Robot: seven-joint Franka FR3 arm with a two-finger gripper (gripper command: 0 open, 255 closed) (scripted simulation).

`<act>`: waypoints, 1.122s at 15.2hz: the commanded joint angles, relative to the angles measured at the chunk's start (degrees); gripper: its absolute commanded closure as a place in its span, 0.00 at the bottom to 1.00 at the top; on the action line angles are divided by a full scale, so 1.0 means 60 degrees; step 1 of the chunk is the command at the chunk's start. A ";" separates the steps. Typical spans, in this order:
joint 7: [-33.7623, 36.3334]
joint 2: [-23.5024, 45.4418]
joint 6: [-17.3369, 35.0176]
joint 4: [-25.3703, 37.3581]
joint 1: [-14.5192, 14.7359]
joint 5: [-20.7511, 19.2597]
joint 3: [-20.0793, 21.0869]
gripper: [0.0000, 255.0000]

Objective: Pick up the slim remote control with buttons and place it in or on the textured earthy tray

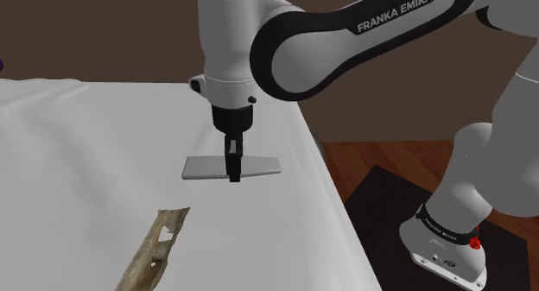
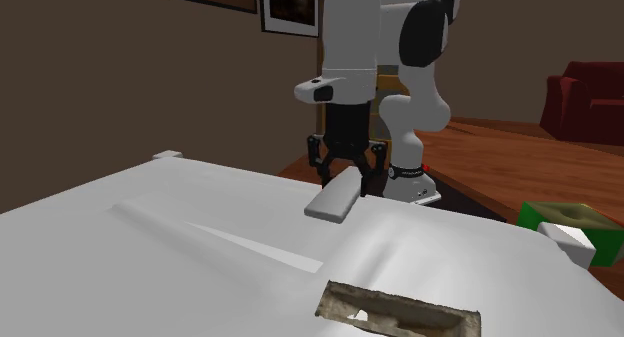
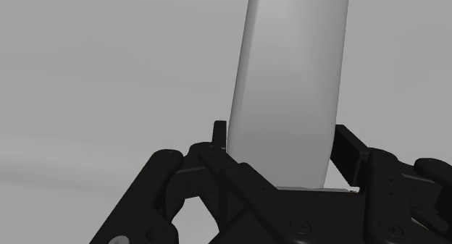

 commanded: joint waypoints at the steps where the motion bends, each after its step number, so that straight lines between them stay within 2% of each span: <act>1: 0.0471 0.0518 -0.0099 0.0575 0.0239 -0.0223 0.0150 1.00; 8: 0.1895 0.2812 -0.1049 0.3626 0.1395 -0.1171 0.0394 1.00; 14: 0.2667 0.5245 -0.2467 0.7386 0.2788 -0.1926 0.0290 1.00; 17: 0.2694 0.5237 -0.2077 0.6981 0.2737 -0.1930 0.0273 1.00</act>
